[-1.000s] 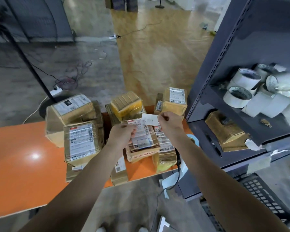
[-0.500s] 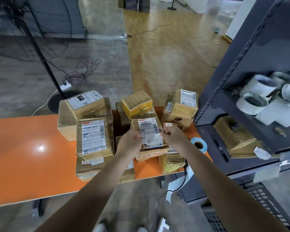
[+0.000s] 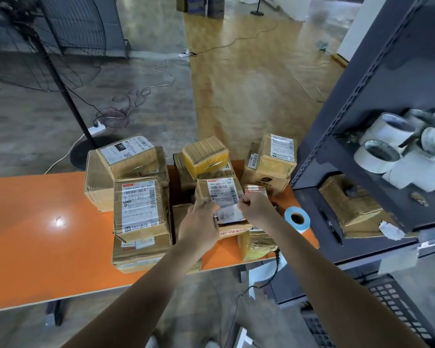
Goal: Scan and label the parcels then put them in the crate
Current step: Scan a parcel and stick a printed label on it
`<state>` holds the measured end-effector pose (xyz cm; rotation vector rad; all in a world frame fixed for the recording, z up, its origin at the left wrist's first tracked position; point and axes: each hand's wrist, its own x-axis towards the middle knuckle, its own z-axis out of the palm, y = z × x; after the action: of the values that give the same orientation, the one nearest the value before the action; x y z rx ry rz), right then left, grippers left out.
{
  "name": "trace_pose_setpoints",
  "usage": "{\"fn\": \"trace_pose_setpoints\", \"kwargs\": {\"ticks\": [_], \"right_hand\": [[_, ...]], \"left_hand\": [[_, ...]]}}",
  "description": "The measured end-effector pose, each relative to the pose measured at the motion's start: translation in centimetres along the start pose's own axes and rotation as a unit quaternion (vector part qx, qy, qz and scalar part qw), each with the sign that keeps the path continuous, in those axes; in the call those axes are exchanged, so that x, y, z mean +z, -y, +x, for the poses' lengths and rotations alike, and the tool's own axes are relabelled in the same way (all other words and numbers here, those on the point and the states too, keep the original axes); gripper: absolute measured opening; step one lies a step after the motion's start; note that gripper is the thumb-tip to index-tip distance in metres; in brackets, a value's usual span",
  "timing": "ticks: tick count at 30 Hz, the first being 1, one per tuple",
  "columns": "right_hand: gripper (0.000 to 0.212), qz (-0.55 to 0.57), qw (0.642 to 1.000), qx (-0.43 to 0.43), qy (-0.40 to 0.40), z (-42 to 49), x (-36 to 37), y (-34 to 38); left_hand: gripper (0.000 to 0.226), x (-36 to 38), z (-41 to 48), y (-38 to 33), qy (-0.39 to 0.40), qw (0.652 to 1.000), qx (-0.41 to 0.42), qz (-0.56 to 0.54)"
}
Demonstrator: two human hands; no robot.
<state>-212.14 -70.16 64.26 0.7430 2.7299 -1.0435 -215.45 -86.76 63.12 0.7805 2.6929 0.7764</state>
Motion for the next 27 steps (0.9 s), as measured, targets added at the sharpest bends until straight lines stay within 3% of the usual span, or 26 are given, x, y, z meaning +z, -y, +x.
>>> {"fn": "trace_pose_setpoints", "kwargs": {"ticks": [13, 16, 21, 24, 27], "right_hand": [[0.006, -0.081, 0.995, -0.014, -0.063, -1.2, 1.1, -0.3], [0.025, -0.090, 0.991, 0.011, -0.095, -1.2, 1.2, -0.6], [0.033, -0.015, 0.996, 0.059, -0.059, -0.8, 0.9, -1.8], [0.038, 0.052, 0.994, 0.079, -0.046, -0.9, 0.9, -2.1], [0.041, 0.063, 0.994, 0.080, -0.050, -1.0, 1.1, -2.1]], "left_hand": [[0.037, 0.5, -0.9, 0.5, 0.000, 0.978, 0.091, 0.189], [0.036, 0.6, -1.0, 0.7, -0.005, 0.975, 0.101, 0.197], [0.026, 1.0, -0.9, 1.1, -0.032, 0.994, 0.066, 0.079], [0.015, 0.9, -0.5, 0.7, -0.047, 0.998, -0.009, -0.041], [0.023, 0.8, 0.2, -0.1, -0.056, 0.983, -0.107, -0.137]]}}
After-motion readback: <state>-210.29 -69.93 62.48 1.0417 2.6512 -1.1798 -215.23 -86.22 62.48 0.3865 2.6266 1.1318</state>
